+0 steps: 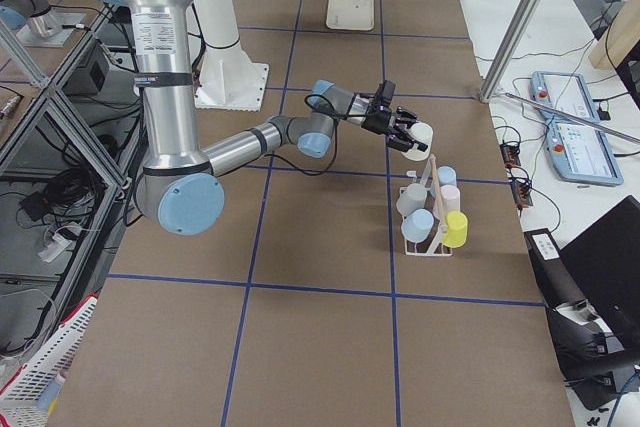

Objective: Transfer IKEA cup to right arm and place on rack

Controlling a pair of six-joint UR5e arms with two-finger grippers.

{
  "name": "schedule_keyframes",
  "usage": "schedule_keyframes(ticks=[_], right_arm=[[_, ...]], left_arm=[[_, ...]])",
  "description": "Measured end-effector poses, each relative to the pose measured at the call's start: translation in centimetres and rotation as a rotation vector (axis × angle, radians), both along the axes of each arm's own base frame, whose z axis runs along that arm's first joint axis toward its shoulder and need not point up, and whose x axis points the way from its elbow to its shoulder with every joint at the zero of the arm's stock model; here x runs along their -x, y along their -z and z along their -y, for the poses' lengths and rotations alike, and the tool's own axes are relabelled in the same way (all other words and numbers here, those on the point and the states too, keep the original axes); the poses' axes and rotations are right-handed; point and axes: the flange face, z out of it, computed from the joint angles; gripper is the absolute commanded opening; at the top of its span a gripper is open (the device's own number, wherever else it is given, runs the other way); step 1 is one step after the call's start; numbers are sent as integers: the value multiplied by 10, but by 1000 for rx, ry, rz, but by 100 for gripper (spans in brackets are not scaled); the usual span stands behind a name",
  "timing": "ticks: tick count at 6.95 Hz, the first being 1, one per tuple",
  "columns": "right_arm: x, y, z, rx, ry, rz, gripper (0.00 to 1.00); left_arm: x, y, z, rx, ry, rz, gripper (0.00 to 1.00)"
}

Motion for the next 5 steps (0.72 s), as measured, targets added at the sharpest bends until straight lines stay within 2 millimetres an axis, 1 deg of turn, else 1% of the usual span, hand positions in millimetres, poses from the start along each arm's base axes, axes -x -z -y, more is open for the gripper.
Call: schedule_keyframes(ticks=[3, 5], right_arm=[[6, -18, 2, 23, 6, -25, 0], [11, -23, 2, 31, 16, -33, 0]], left_arm=[[2, -5, -1, 5, -1, 4, 100], [3, -6, -1, 7, -1, 5, 100]])
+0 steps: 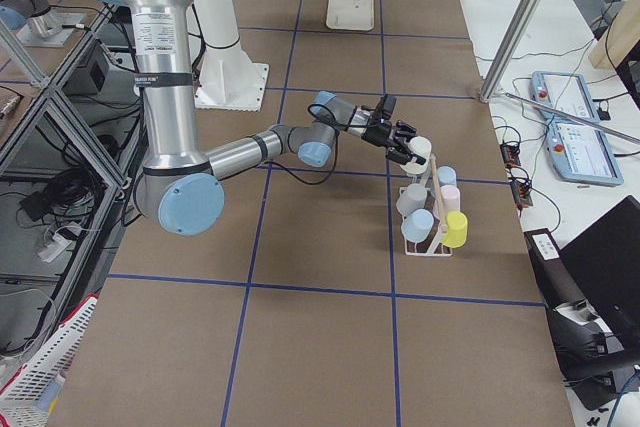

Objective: Transfer IKEA cup to right arm and place on rack

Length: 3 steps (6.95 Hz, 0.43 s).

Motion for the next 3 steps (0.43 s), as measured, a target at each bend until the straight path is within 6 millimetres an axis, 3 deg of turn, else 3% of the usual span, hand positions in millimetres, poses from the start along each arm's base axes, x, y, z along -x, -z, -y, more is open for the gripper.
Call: schedule_keyframes(ticks=[3], right_arm=[[8, -2, 0, 5, 13, -7, 0]], left_arm=[[0, -5, 0, 5, 1, 2, 100]])
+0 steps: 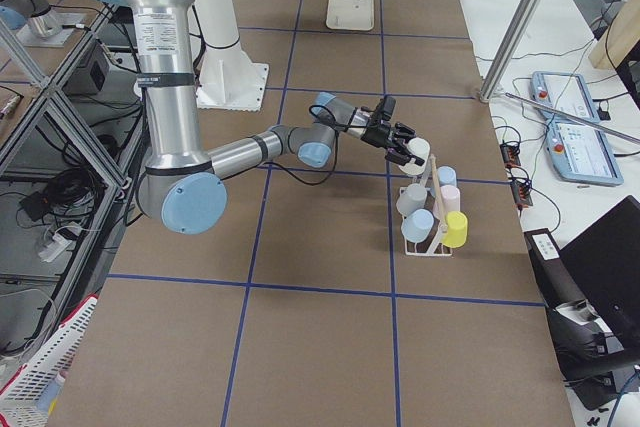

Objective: Transfer IKEA cup to right arm and place on rack

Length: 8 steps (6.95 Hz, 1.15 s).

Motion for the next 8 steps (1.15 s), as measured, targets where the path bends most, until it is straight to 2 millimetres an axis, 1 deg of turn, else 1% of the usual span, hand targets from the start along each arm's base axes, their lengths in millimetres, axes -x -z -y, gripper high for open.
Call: schedule_keyframes(ticks=[8], right_arm=[[7, -17, 3, 22, 3, -25, 0]], left_arm=[[0, -2, 1, 1, 1, 1, 100]])
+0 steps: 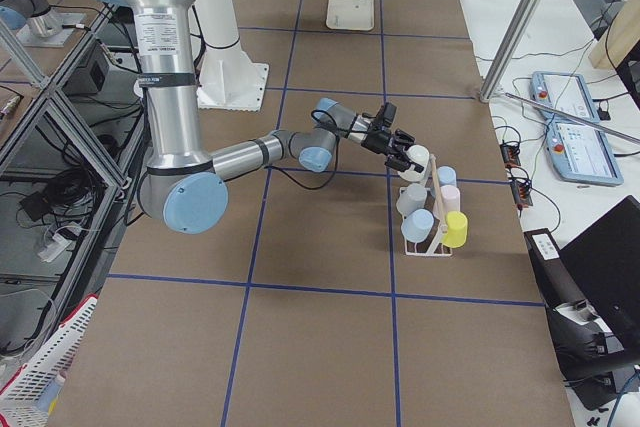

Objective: Transfer IKEA cup to right arm and place on rack

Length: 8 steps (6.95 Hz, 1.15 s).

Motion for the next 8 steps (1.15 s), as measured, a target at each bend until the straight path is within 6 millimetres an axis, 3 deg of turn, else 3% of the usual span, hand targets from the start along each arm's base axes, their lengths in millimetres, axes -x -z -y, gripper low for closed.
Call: schedule_keyframes(ticks=[2, 3, 5, 6, 8], right_arm=[[2, -3, 0, 6, 4, -2, 0], [3, -4, 0, 7, 6, -2, 17], [5, -6, 0, 10, 9, -5, 93], [7, -6, 0, 11, 10, -6, 99], [14, -4, 5, 8, 9, 2, 99]], left_arm=[[-1, 0, 0, 0, -1, 0, 100], [-1, 0, 0, 0, -1, 0, 100], [-1, 0, 0, 0, -1, 0, 100], [-1, 0, 0, 0, -1, 0, 100], [-1, 0, 0, 0, -1, 0, 100]])
